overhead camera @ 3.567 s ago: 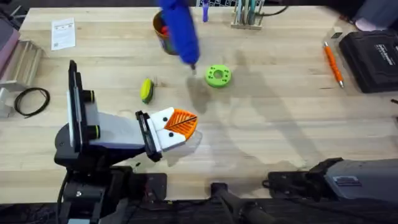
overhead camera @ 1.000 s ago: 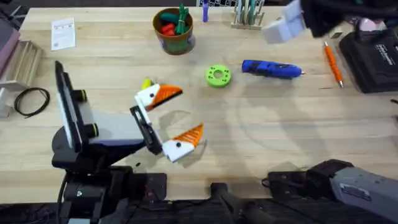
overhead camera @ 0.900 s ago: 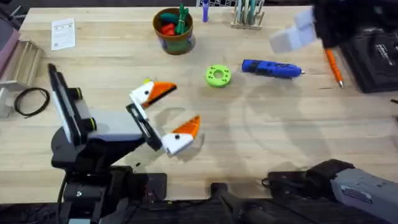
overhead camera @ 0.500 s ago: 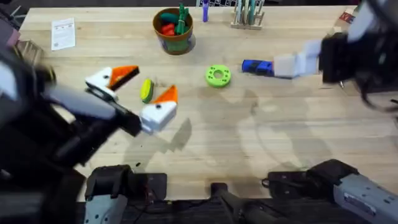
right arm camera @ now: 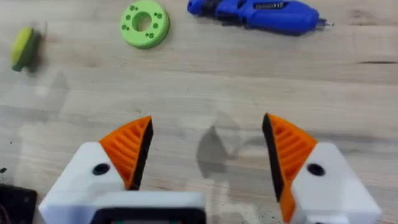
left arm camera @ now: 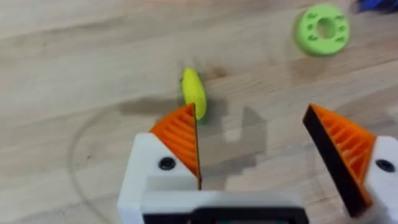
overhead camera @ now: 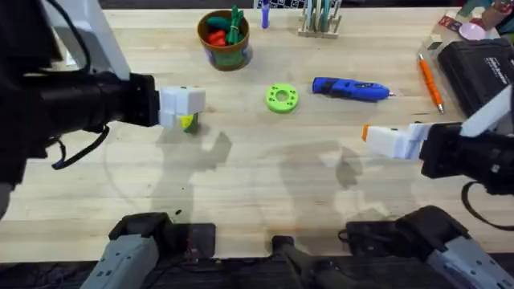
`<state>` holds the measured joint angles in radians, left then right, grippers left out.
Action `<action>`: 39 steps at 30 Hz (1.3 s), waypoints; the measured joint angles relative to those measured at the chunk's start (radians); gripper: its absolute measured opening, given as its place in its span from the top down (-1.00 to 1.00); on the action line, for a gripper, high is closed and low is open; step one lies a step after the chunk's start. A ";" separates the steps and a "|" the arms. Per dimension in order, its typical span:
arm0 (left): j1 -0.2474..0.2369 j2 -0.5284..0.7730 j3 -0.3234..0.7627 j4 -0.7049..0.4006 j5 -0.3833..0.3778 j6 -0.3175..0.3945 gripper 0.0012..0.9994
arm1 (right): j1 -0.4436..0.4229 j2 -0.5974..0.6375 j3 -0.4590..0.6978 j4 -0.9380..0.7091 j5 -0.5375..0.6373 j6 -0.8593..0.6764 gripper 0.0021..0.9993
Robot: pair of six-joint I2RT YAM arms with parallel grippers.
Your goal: Pick up the gripper from the table and insert it into the empty holder that is missing its gripper. Then pick up a screw, insert it into the mounting hole, and use the screwdriver to tighten it. Finally, clean up the table by picking up the vegetable and placing it into the bucket.
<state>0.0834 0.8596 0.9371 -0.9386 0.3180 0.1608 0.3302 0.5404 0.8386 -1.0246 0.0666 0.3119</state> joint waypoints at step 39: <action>-0.077 0.869 0.193 -0.015 -0.264 -0.174 -0.97 | 0.000 0.000 -0.004 -0.003 0.000 0.003 -0.99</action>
<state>0.0059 1.7290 1.1305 -0.9535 0.0538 -0.0134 0.3302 0.5405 0.8349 -1.0279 0.0666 0.3149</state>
